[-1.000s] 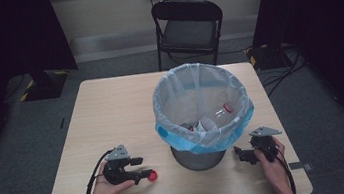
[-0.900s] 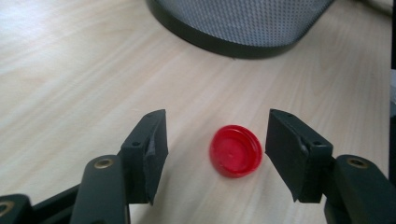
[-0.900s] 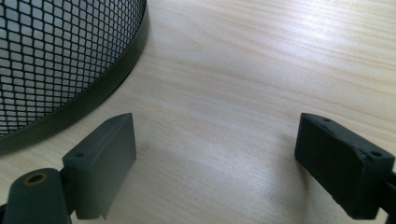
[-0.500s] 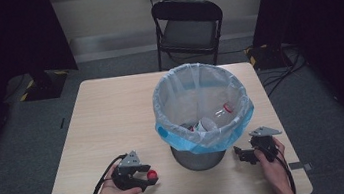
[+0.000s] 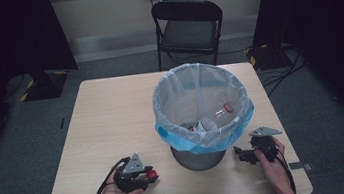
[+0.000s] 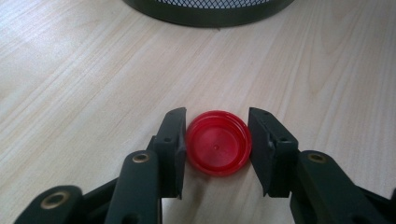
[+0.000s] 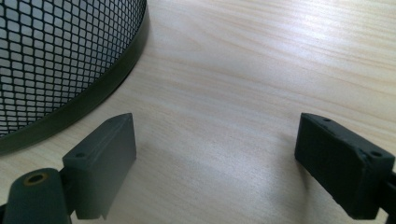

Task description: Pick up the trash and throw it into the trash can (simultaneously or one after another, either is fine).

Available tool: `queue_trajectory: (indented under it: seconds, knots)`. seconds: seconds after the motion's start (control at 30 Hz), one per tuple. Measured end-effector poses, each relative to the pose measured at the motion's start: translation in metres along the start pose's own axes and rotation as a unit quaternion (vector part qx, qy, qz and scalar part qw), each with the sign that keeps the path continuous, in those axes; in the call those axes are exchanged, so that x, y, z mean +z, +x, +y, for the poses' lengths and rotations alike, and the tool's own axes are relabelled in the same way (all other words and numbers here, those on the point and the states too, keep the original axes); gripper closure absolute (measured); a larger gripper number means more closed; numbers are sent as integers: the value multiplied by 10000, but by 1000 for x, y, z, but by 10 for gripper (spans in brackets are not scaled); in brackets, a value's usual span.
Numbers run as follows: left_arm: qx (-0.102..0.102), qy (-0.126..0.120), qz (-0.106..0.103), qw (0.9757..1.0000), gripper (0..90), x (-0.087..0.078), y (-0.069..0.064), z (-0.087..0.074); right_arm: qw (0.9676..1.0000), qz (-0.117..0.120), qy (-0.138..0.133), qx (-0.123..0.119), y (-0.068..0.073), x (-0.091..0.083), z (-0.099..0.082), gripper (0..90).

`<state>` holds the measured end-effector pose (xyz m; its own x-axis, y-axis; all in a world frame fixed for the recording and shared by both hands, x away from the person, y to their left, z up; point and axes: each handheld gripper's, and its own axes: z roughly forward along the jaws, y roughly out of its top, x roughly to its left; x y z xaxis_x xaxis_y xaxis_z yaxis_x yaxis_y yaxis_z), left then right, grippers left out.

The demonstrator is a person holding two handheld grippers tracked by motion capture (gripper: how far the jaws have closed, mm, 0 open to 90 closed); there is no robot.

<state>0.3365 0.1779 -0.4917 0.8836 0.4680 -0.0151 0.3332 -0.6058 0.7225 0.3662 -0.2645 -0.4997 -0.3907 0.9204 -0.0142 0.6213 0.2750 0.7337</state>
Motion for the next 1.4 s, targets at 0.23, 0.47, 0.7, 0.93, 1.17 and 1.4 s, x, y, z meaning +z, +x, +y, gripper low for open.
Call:
queue_trajectory:
  seconds: [0.23, 0.47, 0.7, 0.93, 1.17, 1.4]
  knots:
    - [-247, -62, -169, 9995, 592, -1, 6, -1, 10000, 1, 1, 1, 0, 0, 0, 118]
    - [-462, -117, -256, 9985, 593, -1, 8, -1, 10000, 0, 2, 3, 0, 0, 0, 119]
    - [-625, -206, -322, 9973, 594, 1, 9, 2, 10000, 0, 2, 1, 0, 0, 0, 119]
    - [-771, -503, -278, 9954, 594, -8, 14, 4, 10000, 1, 2, 1, 0, 0, 0, 118]
    - [-836, -928, -224, 9919, 594, -23, 16, 7, 10000, 0, 2, 2, 0, 0, 0, 119]
    - [-911, -1184, -214, 9885, 594, -34, 20, 12, 10000, 2, 3, 0, 0, 0, 0, 118]
